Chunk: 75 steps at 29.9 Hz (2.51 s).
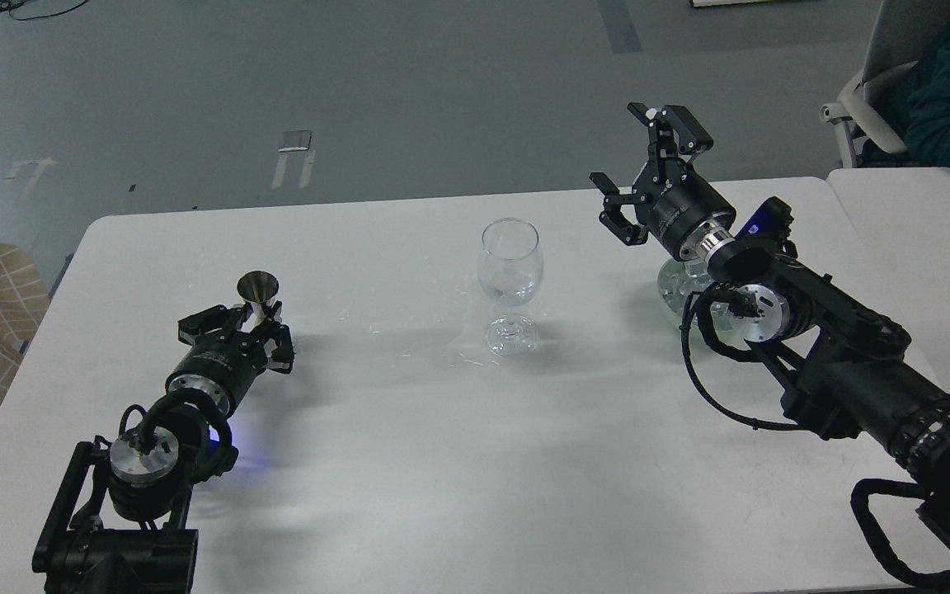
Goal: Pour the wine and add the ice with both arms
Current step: 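Set the jigger on the table and open the left gripper, then retract the left gripper and move the right gripper toward the ice bowl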
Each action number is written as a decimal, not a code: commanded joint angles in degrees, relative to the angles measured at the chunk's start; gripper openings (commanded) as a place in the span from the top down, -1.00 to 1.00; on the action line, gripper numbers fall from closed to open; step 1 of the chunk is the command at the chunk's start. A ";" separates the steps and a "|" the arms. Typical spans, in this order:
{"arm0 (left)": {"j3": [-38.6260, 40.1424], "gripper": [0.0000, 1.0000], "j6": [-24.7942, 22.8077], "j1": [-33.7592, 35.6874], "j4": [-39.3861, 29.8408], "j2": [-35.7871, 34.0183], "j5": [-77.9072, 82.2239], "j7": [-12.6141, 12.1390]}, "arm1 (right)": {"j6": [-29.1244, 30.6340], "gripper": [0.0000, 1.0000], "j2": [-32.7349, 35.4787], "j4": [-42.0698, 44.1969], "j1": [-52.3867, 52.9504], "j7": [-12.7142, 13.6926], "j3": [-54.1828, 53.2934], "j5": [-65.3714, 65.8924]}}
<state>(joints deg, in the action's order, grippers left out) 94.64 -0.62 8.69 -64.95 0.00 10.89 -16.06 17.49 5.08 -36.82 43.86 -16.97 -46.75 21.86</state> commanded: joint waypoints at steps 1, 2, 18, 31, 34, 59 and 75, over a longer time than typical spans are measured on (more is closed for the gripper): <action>0.02 0.12 0.00 0.10 0.00 0.00 0.01 0.07 | 0.00 -1.00 -0.07 0.00 0.00 0.01 0.00 0.02; 0.02 0.10 0.00 0.10 0.09 0.00 0.01 0.07 | 0.00 -1.00 -0.07 0.08 0.09 0.01 0.00 0.02; -0.07 -0.94 0.09 0.10 0.61 0.00 0.01 0.07 | 0.00 -1.00 -0.15 0.00 0.00 0.01 0.08 0.02; -0.16 -0.95 -0.17 -1.21 0.00 0.00 -2.01 -0.81 | 0.00 -1.00 -0.16 0.00 -0.09 0.01 0.35 0.02; -0.07 -0.95 -0.35 -3.40 -0.96 0.00 -2.19 -1.78 | -0.09 -1.00 -0.07 0.00 -0.09 0.01 0.35 0.02; 6.87 -0.95 -15.53 -7.80 -0.79 -12.11 -2.37 -4.77 | 0.00 -1.00 1.34 -0.35 -0.09 0.01 0.35 -0.06; 5.73 -0.95 -27.38 3.69 7.64 -26.37 17.04 6.74 | -0.09 -1.00 11.88 -7.55 1.40 0.10 6.24 1.60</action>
<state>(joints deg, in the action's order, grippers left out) 100.49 -28.01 7.87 -58.64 -26.21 20.68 -11.64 17.49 13.31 -41.62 44.93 -16.87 -42.36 22.61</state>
